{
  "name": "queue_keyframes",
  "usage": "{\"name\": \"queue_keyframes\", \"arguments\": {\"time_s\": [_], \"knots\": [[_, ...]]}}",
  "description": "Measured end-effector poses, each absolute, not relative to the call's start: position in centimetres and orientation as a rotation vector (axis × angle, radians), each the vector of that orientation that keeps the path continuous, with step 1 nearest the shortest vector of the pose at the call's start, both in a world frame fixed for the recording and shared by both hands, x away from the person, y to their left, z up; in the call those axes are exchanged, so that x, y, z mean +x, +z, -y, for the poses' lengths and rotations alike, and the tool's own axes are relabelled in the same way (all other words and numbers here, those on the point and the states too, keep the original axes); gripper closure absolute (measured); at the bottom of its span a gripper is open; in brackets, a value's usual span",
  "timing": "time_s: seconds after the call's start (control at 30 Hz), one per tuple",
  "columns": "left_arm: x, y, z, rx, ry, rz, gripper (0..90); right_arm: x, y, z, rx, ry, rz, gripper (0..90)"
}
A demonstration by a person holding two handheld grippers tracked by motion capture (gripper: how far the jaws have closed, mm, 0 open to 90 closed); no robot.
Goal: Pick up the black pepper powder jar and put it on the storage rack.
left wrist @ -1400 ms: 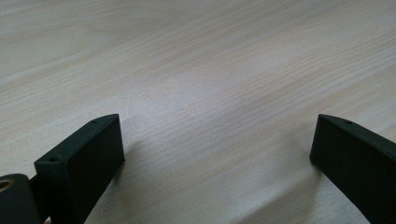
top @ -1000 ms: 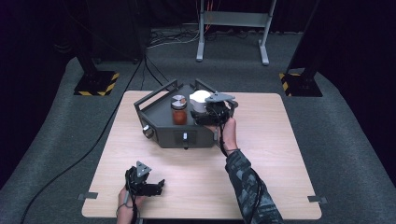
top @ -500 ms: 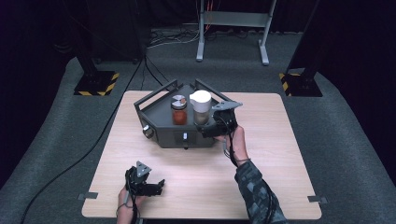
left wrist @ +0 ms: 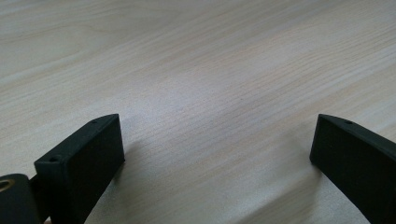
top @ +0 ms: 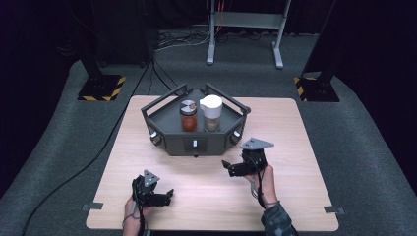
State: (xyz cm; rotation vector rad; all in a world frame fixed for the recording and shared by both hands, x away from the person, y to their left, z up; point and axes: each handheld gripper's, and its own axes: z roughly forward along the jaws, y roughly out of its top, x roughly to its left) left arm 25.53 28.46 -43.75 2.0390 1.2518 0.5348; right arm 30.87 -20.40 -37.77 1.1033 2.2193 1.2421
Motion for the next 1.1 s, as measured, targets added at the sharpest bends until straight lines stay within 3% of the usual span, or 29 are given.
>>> {"name": "queue_keyframes", "arguments": {"time_s": [0.47,1.1], "knots": [[25.5,-43.8,-28.5,2.039,0.534,-1.252,2.6,26.6,-43.1,21.9,1.214,1.134,-2.197,0.0],[25.5,-43.8,-28.4,2.041,0.537,-1.250,2.6,25.4,-44.2,21.9,1.211,1.113,-2.173,0.0]]}}
